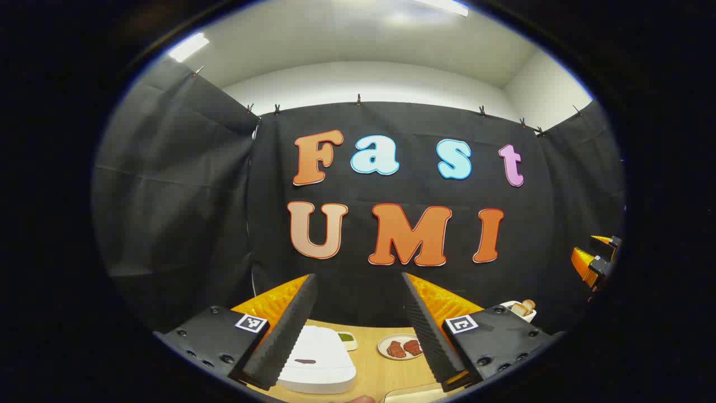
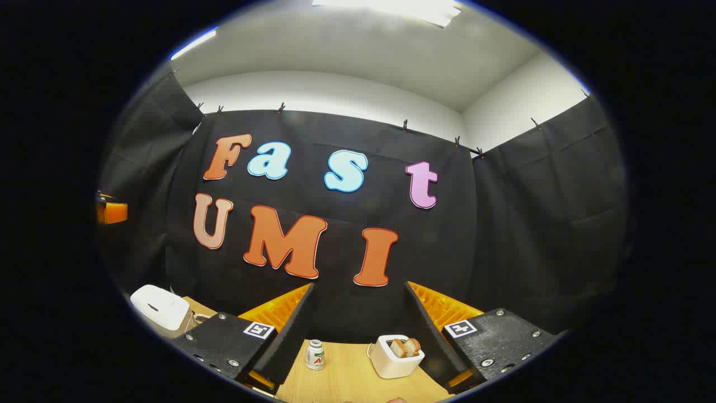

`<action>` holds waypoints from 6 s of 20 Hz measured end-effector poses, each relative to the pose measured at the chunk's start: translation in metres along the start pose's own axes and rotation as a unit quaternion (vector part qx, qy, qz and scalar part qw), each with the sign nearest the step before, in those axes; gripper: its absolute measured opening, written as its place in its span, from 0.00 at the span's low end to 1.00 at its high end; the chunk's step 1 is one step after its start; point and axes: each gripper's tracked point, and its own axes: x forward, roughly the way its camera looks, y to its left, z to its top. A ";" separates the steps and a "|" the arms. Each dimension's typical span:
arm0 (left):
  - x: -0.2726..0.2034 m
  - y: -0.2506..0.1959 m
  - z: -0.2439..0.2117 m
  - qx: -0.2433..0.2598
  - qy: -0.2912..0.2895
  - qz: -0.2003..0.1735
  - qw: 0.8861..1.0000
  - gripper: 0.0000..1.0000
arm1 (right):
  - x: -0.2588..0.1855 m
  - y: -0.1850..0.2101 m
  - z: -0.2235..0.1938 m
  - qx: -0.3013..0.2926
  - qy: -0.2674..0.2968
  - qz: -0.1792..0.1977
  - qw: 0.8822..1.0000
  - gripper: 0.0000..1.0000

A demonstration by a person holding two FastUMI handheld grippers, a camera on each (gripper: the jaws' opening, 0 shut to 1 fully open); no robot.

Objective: Close the left gripper, press the button to open the rice cooker; take a wooden spoon from the chopstick holder with the right hand, scoop a spoonful of rice and pour it into the rice cooker, then put the wooden spoon back into the chopstick holder.

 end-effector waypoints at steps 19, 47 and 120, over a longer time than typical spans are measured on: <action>0.002 0.015 -0.005 0.010 0.013 0.002 1.000 0.98 | -0.008 0.008 -0.009 -0.004 0.021 0.007 1.000 0.95; 0.064 0.120 -0.200 -0.112 0.352 0.089 0.925 0.10 | -0.037 -0.019 -0.041 -0.032 0.064 -0.053 0.996 0.95; -0.001 -0.007 -0.072 0.145 0.078 0.054 0.985 0.93 | -0.079 0.025 -0.417 0.329 0.381 -0.008 0.864 0.29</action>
